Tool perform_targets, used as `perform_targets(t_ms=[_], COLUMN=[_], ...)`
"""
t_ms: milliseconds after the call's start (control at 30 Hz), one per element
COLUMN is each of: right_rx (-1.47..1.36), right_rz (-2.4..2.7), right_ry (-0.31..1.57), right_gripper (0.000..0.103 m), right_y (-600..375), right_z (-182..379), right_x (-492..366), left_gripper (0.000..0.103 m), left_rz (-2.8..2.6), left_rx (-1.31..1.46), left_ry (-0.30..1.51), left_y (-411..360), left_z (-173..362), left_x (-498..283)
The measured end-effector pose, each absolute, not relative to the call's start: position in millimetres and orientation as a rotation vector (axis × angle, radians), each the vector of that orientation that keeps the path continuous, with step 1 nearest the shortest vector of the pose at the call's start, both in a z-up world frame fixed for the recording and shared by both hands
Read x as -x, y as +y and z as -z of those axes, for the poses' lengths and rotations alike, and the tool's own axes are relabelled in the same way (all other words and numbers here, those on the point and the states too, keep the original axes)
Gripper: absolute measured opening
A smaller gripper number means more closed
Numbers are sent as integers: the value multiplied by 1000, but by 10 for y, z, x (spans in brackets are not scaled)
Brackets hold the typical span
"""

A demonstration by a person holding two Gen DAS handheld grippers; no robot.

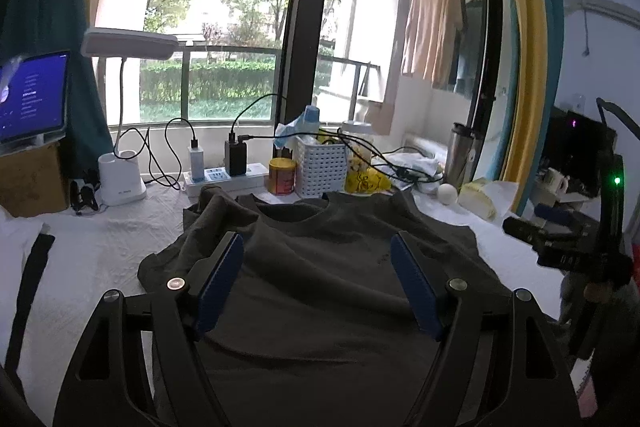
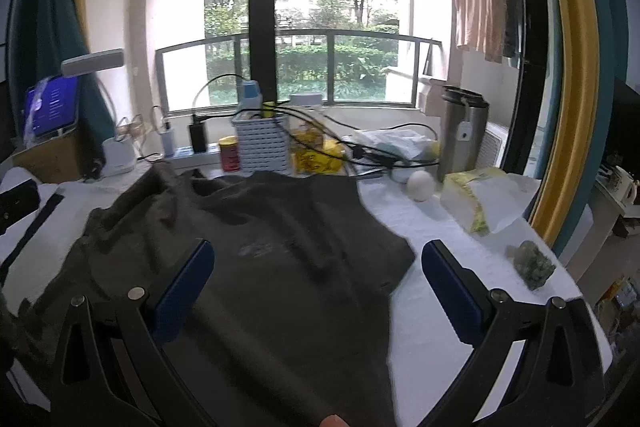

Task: Fold small clothes
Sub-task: 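Move the right gripper to the T-shirt's side edge and close on it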

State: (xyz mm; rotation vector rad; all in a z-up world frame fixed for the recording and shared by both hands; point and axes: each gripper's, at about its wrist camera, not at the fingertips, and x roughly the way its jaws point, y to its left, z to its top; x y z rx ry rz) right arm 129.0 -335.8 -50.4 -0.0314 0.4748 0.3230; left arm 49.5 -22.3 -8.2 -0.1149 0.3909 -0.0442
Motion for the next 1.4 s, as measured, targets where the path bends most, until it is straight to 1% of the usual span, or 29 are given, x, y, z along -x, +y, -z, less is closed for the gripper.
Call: perform_targets(t_ms=[400, 700, 1167, 1200, 1233, 1267, 1367, 1400], right_rx=[10, 7, 11, 24, 34, 42, 73, 81], right_rz=[-354, -425, -534, -536, -538, -541, -545, -542], right_ry=[512, 598, 764, 783, 801, 820, 856, 873], right_gripper=[102, 102, 102, 100, 95, 93, 92, 90], right_y=[-3653, -3691, -3392, -3350, -3315, -3282, -3208, -3188], right_z=[468, 743, 1130, 1187, 1225, 1258, 1323, 1351], right_x=[-1810, -2409, -3237, -3278, -3311, -3337, -3374, -3388], left_gripper=[79, 79, 79, 79, 79, 79, 79, 79], left_rz=[14, 4, -16, -17, -19, -22, -44, -57], left_rx=[143, 150, 214, 220, 227, 232, 249, 254], left_ry=[473, 531, 613, 619, 628, 634, 669, 686], left_y=[-362, -368, -153, -134, -111, -94, -31, -4], left_z=[26, 59, 357, 384, 423, 454, 568, 605], left_x=[-976, -1356, -1817, -1843, -1867, -1885, -1958, -1993])
